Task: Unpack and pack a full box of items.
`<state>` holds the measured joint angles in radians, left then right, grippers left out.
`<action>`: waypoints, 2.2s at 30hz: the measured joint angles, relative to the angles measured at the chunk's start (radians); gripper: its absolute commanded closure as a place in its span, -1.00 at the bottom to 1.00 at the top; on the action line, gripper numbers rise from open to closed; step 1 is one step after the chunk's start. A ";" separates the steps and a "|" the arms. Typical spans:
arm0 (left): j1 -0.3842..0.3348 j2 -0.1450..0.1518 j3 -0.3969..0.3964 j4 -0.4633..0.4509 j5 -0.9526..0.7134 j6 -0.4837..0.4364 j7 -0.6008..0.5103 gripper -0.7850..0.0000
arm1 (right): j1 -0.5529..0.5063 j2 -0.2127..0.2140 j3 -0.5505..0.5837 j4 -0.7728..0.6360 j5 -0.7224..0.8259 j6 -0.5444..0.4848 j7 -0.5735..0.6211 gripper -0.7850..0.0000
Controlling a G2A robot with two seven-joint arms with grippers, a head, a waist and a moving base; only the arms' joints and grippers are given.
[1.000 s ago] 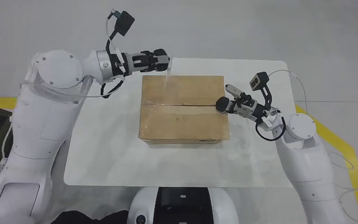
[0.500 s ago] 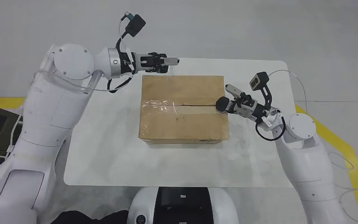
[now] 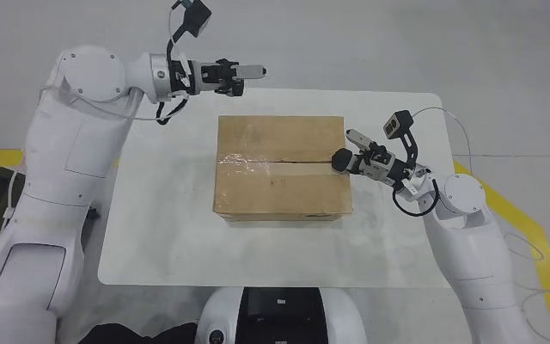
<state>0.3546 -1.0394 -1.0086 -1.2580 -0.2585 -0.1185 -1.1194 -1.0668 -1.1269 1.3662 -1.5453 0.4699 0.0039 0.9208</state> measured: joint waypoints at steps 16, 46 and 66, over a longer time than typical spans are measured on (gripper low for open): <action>0.194 0.060 -0.196 0.008 -0.114 -0.018 -0.068 -1.00 | 0.000 0.000 0.000 0.000 0.000 0.000 0.000 -1.00; 0.230 0.073 -0.244 0.145 -0.217 -0.123 -0.131 -1.00 | 0.000 0.000 0.000 0.000 0.000 0.000 0.000 -1.00; 0.231 0.073 -0.244 0.144 -0.217 -0.123 -0.131 -1.00 | 0.000 0.000 0.000 0.000 0.000 0.000 0.000 -1.00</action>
<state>0.5852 -0.9664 -1.2526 -1.1142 -0.4751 -0.2417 -1.2501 -1.0668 -1.1269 1.3662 -1.5453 0.4699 0.0039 0.9208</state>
